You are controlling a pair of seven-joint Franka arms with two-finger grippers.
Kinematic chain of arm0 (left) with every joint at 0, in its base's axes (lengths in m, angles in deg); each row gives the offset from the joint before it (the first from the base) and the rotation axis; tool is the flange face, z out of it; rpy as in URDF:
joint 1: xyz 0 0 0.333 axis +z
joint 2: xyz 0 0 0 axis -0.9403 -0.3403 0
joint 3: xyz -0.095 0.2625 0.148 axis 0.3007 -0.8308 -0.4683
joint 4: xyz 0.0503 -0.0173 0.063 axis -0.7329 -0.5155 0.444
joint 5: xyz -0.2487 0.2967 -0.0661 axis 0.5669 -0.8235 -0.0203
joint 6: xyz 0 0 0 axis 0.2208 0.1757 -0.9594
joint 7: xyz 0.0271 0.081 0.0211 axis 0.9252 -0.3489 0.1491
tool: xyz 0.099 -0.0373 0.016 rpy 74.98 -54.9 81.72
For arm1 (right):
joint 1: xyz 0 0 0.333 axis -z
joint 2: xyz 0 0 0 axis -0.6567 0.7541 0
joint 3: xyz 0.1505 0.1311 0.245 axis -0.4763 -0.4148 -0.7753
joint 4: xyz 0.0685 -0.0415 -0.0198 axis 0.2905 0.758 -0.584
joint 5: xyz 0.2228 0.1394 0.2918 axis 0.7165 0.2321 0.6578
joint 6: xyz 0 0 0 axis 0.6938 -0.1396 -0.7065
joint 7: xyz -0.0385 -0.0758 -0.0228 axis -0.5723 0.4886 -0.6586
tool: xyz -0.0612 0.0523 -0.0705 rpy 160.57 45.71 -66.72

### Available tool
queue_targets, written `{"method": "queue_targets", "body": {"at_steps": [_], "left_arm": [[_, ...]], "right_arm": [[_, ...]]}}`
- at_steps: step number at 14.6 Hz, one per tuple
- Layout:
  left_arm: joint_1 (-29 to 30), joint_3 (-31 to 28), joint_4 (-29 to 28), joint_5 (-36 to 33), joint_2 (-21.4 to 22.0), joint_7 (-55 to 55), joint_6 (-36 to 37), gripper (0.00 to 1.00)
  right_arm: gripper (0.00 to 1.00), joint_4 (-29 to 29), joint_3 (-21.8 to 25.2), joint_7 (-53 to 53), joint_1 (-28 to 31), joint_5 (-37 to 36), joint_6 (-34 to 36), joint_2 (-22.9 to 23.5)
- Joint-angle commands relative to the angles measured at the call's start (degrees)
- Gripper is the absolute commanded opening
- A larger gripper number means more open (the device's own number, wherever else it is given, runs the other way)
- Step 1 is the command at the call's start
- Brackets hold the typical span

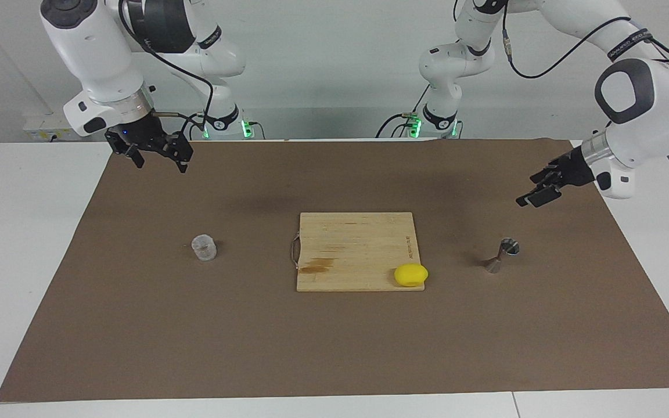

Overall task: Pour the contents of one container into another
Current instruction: 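Reach the open left gripper toward the small dark metal cup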

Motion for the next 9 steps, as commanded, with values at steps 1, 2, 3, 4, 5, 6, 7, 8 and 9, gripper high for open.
{"method": "queue_targets", "body": {"at_steps": [1, 2, 3, 4, 5, 6, 7, 8, 9], "left_arm": [[2.7, 0.3, -5.3, 8.2, 0.6, -13.4, -6.4, 1.0], [3.7, 0.3, -6.6, 11.0, 0.6, -15.6, -7.8, 1.0], [4.6, 0.3, -7.2, 12.7, 0.5, -16.3, -8.3, 1.0], [5.7, 0.3, -8.2, 14.4, 0.3, -17.0, -9.2, 1.0], [6.2, 0.3, -9.4, 16.6, -0.3, -18.7, -11.1, 1.0], [7.4, 0.3, -10.9, 19.0, -0.7, -20.2, -12.2, 1.0], [8.2, 0.3, -12.2, 21.2, -1.3, -21.5, -12.8, 1.0], [8.7, 0.3, -13.5, 22.9, -1.8, -22.4, -14.3, 1.0], [9.0, 0.3, -14.5, 24.6, -1.9, -23.5, -16.2, 1.0]], "right_arm": [[1.0, 1.3, -0.4, 0.1, 0.7, 0.1, -0.7, -1.1], [1.0, 1.3, -0.4, 0.1, 0.7, 0.1, -0.7, -1.1], [1.0, 1.3, -0.4, 0.1, 0.7, 0.1, -0.7, -1.1], [1.0, 1.3, -0.4, 0.1, 0.7, 0.1, -0.7, -1.1], [1.0, 1.3, -0.4, 0.1, 0.7, 0.1, -0.7, -1.1], [1.0, 1.3, -0.4, 0.1, 0.7, 0.1, -0.7, -1.1], [1.0, 1.3, -0.4, 0.1, 0.7, 0.1, -0.7, -1.1], [1.0, 1.3, -0.4, 0.1, 0.7, 0.1, -0.7, -1.1], [1.0, 1.3, -0.4, 0.1, 0.7, 0.1, -0.7, -1.1]]}}
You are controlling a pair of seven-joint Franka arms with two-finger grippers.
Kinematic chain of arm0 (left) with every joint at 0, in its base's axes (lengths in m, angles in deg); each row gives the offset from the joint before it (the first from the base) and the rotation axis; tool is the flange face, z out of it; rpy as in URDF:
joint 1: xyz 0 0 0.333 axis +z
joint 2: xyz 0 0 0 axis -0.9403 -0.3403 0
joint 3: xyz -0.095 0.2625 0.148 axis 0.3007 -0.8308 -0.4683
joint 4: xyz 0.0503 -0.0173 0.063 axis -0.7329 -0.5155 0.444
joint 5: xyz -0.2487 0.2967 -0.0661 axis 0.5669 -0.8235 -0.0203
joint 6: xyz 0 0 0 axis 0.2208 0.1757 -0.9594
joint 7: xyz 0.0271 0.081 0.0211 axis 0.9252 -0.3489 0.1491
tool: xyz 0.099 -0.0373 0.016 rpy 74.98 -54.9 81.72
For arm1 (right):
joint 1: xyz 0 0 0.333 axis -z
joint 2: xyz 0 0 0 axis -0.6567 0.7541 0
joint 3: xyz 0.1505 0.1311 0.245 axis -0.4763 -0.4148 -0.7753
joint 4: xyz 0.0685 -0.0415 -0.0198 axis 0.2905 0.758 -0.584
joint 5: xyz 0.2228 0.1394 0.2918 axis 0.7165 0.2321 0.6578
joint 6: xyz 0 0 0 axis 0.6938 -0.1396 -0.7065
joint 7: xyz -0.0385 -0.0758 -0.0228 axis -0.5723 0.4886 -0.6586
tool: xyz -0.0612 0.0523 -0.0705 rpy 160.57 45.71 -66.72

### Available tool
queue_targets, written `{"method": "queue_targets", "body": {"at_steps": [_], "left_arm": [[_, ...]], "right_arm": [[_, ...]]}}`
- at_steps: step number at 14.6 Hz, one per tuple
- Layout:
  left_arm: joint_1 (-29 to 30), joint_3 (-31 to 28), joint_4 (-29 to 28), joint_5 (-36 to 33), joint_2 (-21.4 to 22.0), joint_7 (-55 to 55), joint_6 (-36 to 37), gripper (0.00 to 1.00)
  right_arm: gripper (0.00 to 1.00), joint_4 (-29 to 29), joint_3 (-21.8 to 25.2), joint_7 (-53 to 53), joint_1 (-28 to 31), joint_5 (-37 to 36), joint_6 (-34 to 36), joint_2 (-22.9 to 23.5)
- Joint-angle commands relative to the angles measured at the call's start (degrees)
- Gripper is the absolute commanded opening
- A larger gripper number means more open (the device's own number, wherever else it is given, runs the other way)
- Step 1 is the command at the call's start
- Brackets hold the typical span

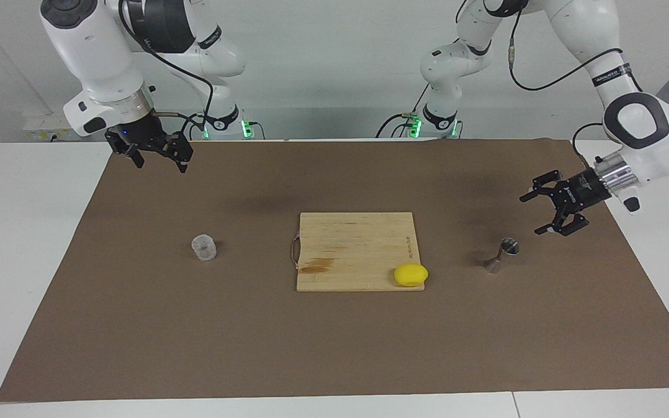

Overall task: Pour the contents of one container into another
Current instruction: 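Reach the open left gripper toward the small dark metal cup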

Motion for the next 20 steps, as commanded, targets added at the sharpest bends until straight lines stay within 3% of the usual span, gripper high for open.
{"method": "queue_targets", "body": {"at_steps": [1, 7, 11, 20], "left_arm": [[1.4, 0.5, -3.8, 5.2, -0.2, -2.9, -4.3, 1.0], [1.8, 0.6, -5.6, 16.4, -2.3, -1.8, -9.0, 1.0], [1.4, 0.7, -8.7, 21.0, -2.8, 7.1, -9.7, 1.0], [0.7, 0.8, -13.6, 26.5, -2.2, 13.7, -12.7, 1.0]], "right_arm": [[1.0, 1.3, -0.4, 0.0, 0.7, 0.1, -0.7, -1.1], [1.0, 1.3, -0.4, 0.0, 0.7, 0.1, -0.6, -1.1], [1.0, 1.3, -0.4, 0.0, 0.7, 0.1, -0.7, -1.1], [1.0, 1.3, -0.4, 0.0, 0.7, 0.1, -0.7, -1.1]]}}
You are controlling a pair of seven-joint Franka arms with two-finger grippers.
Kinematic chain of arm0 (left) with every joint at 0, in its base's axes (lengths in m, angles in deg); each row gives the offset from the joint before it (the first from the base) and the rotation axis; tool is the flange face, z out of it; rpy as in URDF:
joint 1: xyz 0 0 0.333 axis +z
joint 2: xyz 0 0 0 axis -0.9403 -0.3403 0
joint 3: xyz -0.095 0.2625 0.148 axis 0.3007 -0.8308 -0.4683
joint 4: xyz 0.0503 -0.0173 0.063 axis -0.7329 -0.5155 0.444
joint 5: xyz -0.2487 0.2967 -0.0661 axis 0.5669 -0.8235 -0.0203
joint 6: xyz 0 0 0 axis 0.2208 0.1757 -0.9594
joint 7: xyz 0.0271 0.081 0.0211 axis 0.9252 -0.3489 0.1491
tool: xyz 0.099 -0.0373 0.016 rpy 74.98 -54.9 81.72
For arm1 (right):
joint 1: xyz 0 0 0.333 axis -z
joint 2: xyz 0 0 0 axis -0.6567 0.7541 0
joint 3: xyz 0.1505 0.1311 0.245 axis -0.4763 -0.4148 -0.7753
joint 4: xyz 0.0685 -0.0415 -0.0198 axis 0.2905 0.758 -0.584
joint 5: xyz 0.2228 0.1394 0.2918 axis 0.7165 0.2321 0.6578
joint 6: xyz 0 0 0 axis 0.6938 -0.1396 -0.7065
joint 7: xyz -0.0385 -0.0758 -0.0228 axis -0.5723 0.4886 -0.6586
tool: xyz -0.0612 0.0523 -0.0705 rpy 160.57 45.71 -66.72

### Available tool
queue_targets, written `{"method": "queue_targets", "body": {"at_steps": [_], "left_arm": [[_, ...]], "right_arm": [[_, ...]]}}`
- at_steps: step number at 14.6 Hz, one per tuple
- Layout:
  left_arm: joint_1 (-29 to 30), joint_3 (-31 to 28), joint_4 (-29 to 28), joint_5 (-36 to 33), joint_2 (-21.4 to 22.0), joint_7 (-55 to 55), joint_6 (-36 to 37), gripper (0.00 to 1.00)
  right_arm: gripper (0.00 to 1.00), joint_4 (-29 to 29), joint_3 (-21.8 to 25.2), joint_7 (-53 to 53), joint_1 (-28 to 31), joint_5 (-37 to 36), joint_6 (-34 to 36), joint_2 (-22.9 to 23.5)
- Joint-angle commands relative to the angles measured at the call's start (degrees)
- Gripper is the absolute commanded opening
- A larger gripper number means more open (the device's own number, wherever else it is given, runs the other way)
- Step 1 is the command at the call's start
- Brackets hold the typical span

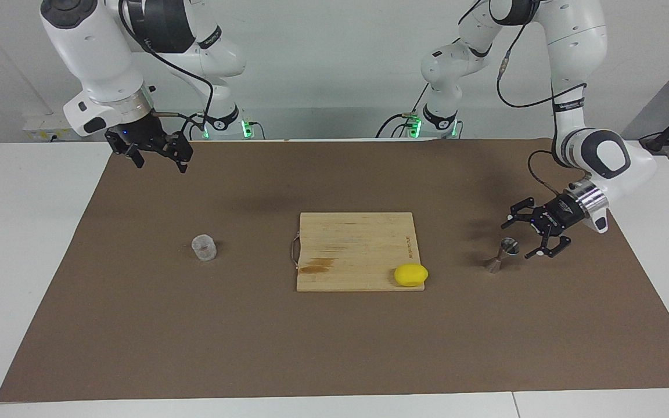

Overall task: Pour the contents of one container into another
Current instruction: 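Close the left gripper around the dark metal cup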

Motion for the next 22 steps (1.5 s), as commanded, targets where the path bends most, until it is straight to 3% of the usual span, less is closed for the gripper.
{"method": "queue_targets", "body": {"at_steps": [1, 5, 14, 18, 19, 20, 22], "left_arm": [[-1.1, 0.0, -1.9, 2.6, 1.2, 1.6, -1.6, 1.0], [-1.2, 0.1, -3.2, 3.9, 1.6, 2.4, -1.6, 1.0], [-1.8, 0.2, -3.4, 5.3, 1.6, 2.4, -1.5, 0.87], [-1.8, 0.2, -3.4, 5.7, 1.6, 2.2, -1.6, 0.85], [-1.8, 0.2, -3.4, 5.7, 1.6, 2.2, -1.6, 0.81], [-1.8, 0.2, -3.4, 5.7, 1.6, 2.1, -1.7, 0.67], [-1.8, 0.1, -3.5, 6.3, 1.7, 1.8, -1.7, 0.16]], "right_arm": [[1.0, 1.3, -0.4, 0.0, 0.7, 0.1, -0.7, -1.1], [1.0, 1.3, -0.4, 0.0, 0.7, 0.1, -0.7, -1.1], [1.0, 1.3, -0.4, 0.0, 0.7, 0.1, -0.6, -1.1], [1.0, 1.3, -0.4, 0.1, 0.7, 0.1, -0.7, -1.1], [1.0, 1.3, -0.4, 0.0, 0.7, 0.1, -0.6, -1.1], [1.0, 1.3, -0.5, 0.0, 0.7, 0.1, -0.6, -1.1], [1.0, 1.3, -0.4, 0.1, 0.7, 0.1, -0.7, -1.1]]}}
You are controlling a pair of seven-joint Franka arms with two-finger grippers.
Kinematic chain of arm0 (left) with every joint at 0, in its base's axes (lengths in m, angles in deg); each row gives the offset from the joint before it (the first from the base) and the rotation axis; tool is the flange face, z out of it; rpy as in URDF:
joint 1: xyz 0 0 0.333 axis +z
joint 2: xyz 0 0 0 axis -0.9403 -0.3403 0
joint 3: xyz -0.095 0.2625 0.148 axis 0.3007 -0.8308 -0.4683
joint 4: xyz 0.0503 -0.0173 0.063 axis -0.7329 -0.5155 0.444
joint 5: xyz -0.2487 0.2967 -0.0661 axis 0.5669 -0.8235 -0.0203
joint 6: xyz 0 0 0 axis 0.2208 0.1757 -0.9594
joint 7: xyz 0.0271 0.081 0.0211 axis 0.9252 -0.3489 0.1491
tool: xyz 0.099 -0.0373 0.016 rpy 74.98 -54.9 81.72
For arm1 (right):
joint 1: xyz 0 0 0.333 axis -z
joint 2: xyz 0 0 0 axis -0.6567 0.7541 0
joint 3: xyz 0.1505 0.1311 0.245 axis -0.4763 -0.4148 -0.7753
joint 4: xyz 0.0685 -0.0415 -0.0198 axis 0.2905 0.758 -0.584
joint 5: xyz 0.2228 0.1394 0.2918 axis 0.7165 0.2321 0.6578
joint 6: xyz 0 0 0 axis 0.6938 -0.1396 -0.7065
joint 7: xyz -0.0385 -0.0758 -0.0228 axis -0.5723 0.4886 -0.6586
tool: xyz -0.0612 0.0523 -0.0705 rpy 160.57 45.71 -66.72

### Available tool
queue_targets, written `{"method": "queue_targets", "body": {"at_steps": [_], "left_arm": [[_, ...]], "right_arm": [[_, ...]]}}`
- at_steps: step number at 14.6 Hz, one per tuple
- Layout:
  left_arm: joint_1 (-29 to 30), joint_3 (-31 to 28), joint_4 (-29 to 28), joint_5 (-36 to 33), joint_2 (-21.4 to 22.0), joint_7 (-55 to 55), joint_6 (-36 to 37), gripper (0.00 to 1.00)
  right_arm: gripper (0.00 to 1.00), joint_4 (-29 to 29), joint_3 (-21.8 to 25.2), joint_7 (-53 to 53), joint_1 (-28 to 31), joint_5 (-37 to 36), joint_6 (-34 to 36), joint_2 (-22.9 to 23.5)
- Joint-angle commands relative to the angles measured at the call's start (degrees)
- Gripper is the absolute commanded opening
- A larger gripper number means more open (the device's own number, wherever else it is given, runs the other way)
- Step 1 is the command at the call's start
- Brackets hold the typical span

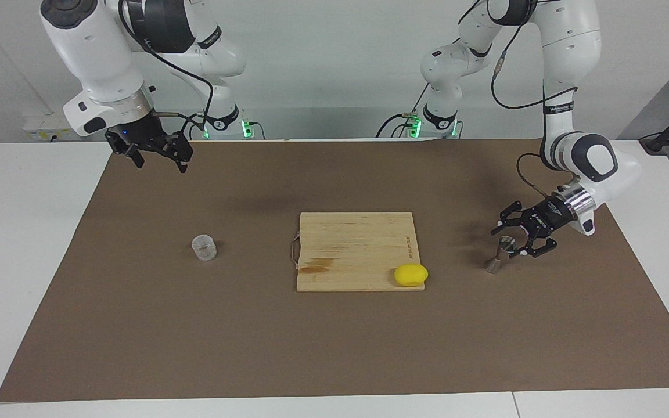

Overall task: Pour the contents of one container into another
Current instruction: 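Close the left gripper around the dark metal cup, then carry the dark cup with the left gripper onto the wooden board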

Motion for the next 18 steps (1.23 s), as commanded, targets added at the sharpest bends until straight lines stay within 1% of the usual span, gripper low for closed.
{"method": "queue_targets", "body": {"at_steps": [1, 2, 5, 7, 9, 10, 13, 15, 16, 18], "left_arm": [[-0.5, -0.5, -2.2, 1.8, 1.7, 0.3, -1.5, 0.02], [-0.5, -0.5, -2.2, 1.8, 1.7, 0.3, -1.4, 0.0], [-0.6, -0.5, -1.7, 1.8, 1.6, -1.4, -0.7, 0.0], [-0.7, -0.4, -0.9, 1.7, 1.6, -7.2, 1.0, 0.0], [-1.5, -0.4, 1.3, 1.3, 1.2, -15.8, 3.2, 0.0], [-2.5, -0.4, 2.6, 1.1, 0.9, -17.0, 4.5, 0.0], [-5.2, -0.3, 5.4, 1.2, 0.7, -16.5, 8.7, 0.0], [-6.9, 0.6, 5.8, 2.4, 0.8, -15.8, 8.0, 0.0], [-7.7, 1.1, 6.6, 4.2, 1.0, -14.8, 7.3, 0.0], [-11.0, 1.6, 7.1, 5.1, 1.4, -13.5, 4.0, 0.0]], "right_arm": [[1.0, 1.3, -0.4, 0.0, 0.7, 0.1, -0.7, -1.1], [1.0, 1.3, -0.4, 0.1, 0.7, 0.1, -0.7, -1.1], [1.0, 1.3, -0.4, 0.0, 0.7, 0.1, -0.7, -1.1], [1.0, 1.3, -0.4, 0.0, 0.7, 0.1, -0.7, -1.1], [1.0, 1.3, -0.4, 0.0, 0.7, 0.1, -0.7, -1.1], [1.0, 1.3, -0.4, 0.0, 0.7, 0.1, -0.7, -1.1], [1.0, 1.3, -0.4, 0.0, 0.7, 0.1, -0.7, -1.1], [1.0, 1.3, -0.4, 0.0, 0.7, 0.1, -0.6, -1.1], [1.0, 1.3, -0.4, 0.0, 0.7, 0.1, -0.6, -1.1], [1.0, 1.3, -0.4, 0.0, 0.7, 0.1, -0.7, -1.1]]}}
